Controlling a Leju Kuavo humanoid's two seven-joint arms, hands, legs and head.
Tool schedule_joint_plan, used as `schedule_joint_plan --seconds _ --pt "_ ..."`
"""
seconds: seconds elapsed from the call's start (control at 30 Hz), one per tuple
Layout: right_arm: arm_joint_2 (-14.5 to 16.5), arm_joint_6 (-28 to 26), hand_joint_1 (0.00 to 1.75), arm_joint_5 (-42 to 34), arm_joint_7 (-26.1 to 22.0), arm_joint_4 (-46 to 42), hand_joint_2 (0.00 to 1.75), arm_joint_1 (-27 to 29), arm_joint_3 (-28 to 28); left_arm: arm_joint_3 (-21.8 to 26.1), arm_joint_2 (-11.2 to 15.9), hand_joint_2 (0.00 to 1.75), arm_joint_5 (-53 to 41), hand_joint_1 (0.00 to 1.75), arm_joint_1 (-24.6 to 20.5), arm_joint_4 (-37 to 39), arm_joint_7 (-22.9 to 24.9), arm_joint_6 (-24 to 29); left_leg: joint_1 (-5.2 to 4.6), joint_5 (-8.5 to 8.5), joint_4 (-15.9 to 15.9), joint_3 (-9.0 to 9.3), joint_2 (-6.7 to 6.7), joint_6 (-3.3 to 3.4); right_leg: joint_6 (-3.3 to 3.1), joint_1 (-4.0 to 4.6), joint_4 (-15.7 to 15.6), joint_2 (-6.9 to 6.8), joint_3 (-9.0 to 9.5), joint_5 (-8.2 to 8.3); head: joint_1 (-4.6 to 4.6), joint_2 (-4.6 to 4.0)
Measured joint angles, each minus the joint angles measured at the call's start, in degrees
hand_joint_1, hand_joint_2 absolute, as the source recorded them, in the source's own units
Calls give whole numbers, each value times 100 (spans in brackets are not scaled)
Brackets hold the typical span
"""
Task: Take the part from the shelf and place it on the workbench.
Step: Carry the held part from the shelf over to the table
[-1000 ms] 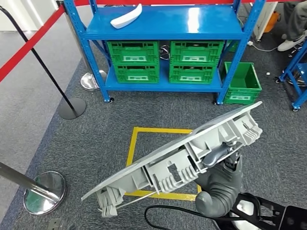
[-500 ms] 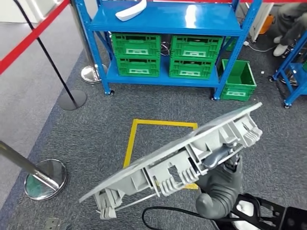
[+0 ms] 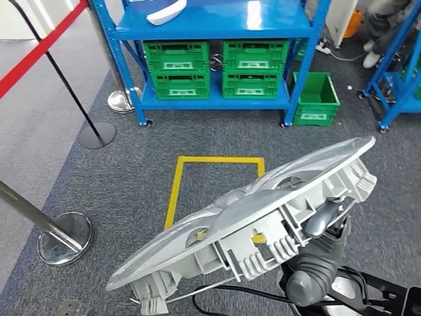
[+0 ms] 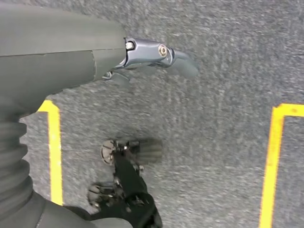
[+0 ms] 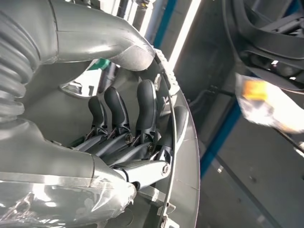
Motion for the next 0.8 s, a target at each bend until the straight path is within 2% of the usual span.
schedule_joint_plan --seconds 0.03,0.07,0.1,0.13,0.17,0.2,0.23,0.27,0.3,0.33,0.37,0.4,0.43,0.47,0.5,0.57,0.6,0.63,0.67,0.7,0.73,0.77,0.8 --pt "7 -1 175 -7 -10 -15 175 -4 0 2 11 175 15 0 7 0 -7 -2 0 -313 371 -107 -16 -18 -19 1 3 14 -86 75 -12 0" --pt "10 -1 175 -5 -21 -26 175 -5 0 4 20 175 33 0 10 0 -13 -2 0 -551 763 -201 -22 -29 -24 3 7 28 -180 147 -19 0" --pt "10 -1 175 -3 -32 -31 175 -4 0 7 25 175 53 0 10 0 -19 -2 0 -663 1064 -242 -23 -32 -23 5 10 39 -274 219 -21 0" --pt "10 -1 175 0 -38 -34 175 -2 0 9 26 175 69 0 10 0 -25 -2 0 -644 1212 -208 -25 -29 -20 6 12 48 -367 290 -20 0" --pt "10 -1 175 1 -39 -35 175 -2 0 10 27 175 81 0 9 0 -31 -2 0 -523 1157 -73 -26 -19 -13 7 13 55 -456 362 -20 0" --pt "10 -1 175 1 -39 -37 175 -2 0 10 30 175 90 0 7 0 -37 -2 0 -373 911 163 -30 -3 -2 7 13 65 -542 436 -21 0" --pt "10 0 175 1 -39 -44 175 -1 0 10 33 175 93 0 2 0 -43 -2 -1 -282 534 484 -41 18 17 9 16 75 -615 503 -22 0" --pt "10 0 175 4 -40 -56 175 -1 0 10 38 175 95 0 -8 0 -48 -1 -6 -280 83 822 -53 43 40 16 22 81 -674 564 -21 0" --pt "10 0 175 12 -45 -69 175 -4 0 10 42 175 97 0 -19 0 -52 3 -13 -321 -269 1064 -65 70 67 22 18 83 -712 630 -17 0" --pt "9 -1 175 30 -54 -82 175 -7 0 11 44 175 99 0 -27 0 -54 8 -27 -368 -498 1200 -73 99 97 23 2 81 -735 699 -20 0" --pt "8 -4 175 55 -67 -89 175 -11 0 15 46 175 102 0 -29 0 -49 14 -42 -368 -602 1219 -73 133 129 20 -27 79 -751 774 -20 0" --pt "4 -12 175 86 -85 -91 175 -10 0 20 46 175 104 0 -22 0 -28 23 -42 -313 -596 1160 -62 171 162 10 -56 78 -767 829 -26 0" --pt "-4 -25 175 116 -104 -92 175 -7 0 30 46 175 105 0 -13 0 12 35 -42 -249 -598 1111 -49 214 198 1 -43 75 -804 790 -28 0" --pt "-15 -43 175 142 -121 -94 175 -3 0 40 46 175 103 0 -4 0 69 51 -35 -181 -602 1058 -36 258 231 -3 65 74 -854 637 -19 0" --pt "-28 -62 175 163 -135 -96 175 -1 1 50 44 175 98 0 1 0 144 71 -26 -111 -607 992 -23 293 260 -6 305 71 -931 373 -12 0" --pt "-59 -101 175 193 -149 -99 175 0 1 65 38 175 72 0 8 0 302 113 -29 27 -602 835 -18 329 302 -4 1077 67 -1100 -232 4 0" --pt "-77 -120 175 204 -155 -99 175 3 1 69 35 175 56 0 12 0 375 131 -32 99 -598 743 -16 330 313 -3 1444 67 -1146 -399 5 0" --pt "-95 -138 175 214 -164 -99 175 9 0 74 33 175 42 0 17 0 430 141 -35 171 -590 648 -13 327 314 -2 1656 67 -1111 -417 5 0" --pt "-111 -150 175 222 -180 -99 175 14 0 78 33 175 31 0 20 0 468 146 -37 238 -580 554 -11 321 308 -1 1669 67 -979 -318 5 0" --pt "-125 -156 175 226 -198 -103 175 19 0 81 33 175 25 0 21 0 490 148 -38 301 -565 464 -9 309 296 0 1467 66 -735 -167 4 0" --pt "-133 -158 175 227 -216 -112 175 20 0 84 33 175 18 0 21 0 499 148 -38 357 -543 388 -10 292 279 2 1094 61 -404 -81 4 0" --pt "-139 -158 175 226 -230 -128 175 16 1 85 34 175 11 0 22 0 503 147 -45 403 -516 328 -14 270 262 8 632 54 -47 -101 3 0" --pt "-143 -158 175 224 -242 -148 175 15 1 87 36 175 6 0 23 0 502 145 -49 449 -497 293 -15 243 243 17 263 49 214 -162 -3 0"
